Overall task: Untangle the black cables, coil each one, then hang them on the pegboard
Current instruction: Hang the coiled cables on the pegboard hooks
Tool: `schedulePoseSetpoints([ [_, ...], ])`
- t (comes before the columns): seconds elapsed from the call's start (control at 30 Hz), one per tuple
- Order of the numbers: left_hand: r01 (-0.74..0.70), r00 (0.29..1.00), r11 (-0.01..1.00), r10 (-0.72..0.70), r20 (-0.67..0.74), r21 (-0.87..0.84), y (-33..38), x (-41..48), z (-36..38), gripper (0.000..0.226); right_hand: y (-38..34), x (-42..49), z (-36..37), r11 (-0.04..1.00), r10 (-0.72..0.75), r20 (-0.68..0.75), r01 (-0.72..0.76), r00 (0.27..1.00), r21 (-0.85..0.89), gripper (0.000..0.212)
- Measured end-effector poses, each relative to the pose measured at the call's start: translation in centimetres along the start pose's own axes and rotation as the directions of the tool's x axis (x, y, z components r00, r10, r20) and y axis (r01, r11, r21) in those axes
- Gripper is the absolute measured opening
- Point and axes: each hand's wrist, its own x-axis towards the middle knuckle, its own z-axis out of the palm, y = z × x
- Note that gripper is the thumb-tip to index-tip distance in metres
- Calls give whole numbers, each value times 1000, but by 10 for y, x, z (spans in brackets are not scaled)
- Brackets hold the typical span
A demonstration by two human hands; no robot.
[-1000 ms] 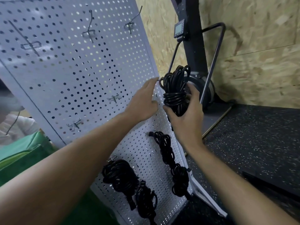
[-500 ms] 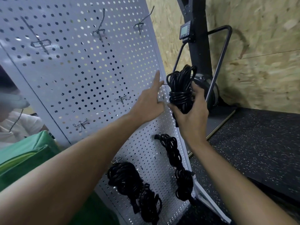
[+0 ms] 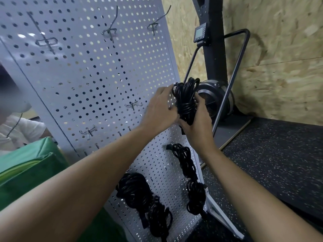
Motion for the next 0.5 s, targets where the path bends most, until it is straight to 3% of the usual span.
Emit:
schedulePoseSetpoints([
  [0.1, -10, 998, 999, 12, 56, -30, -3, -8, -2, 76, -4, -7, -5, 1000, 9, 51, -10, 999, 3, 93],
  [0.27, 11, 1000, 999, -11, 12, -34, 2, -25, -1, 78, -16, -20, -26, 998, 39, 119, -33, 992, -58, 83],
  [0.5, -4, 999, 993, -2, -50, -120, 41, -87, 8, 67, -19, -65, -76, 956, 160, 231, -93, 960, -278, 65],
])
